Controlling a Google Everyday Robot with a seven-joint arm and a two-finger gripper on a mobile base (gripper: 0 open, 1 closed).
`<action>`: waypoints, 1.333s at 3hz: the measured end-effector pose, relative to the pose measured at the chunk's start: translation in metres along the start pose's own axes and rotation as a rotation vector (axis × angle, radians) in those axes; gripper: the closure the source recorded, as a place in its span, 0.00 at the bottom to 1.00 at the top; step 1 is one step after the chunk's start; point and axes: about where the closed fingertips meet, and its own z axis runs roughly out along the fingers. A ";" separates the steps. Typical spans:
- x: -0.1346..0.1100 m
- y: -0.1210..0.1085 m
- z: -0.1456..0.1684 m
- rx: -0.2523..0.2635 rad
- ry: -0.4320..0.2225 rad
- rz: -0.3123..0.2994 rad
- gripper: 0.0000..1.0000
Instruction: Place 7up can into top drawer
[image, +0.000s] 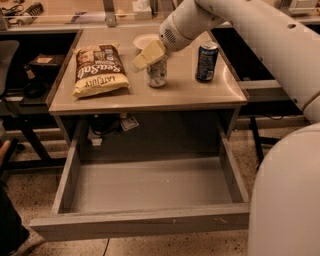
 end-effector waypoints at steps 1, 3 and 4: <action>-0.003 -0.006 0.017 0.001 0.020 -0.005 0.00; -0.013 -0.013 0.042 -0.007 0.030 -0.027 0.00; -0.014 -0.013 0.042 -0.007 0.030 -0.027 0.19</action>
Offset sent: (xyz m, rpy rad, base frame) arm 0.0402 0.0195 -0.0199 -0.0394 0.0045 0.0158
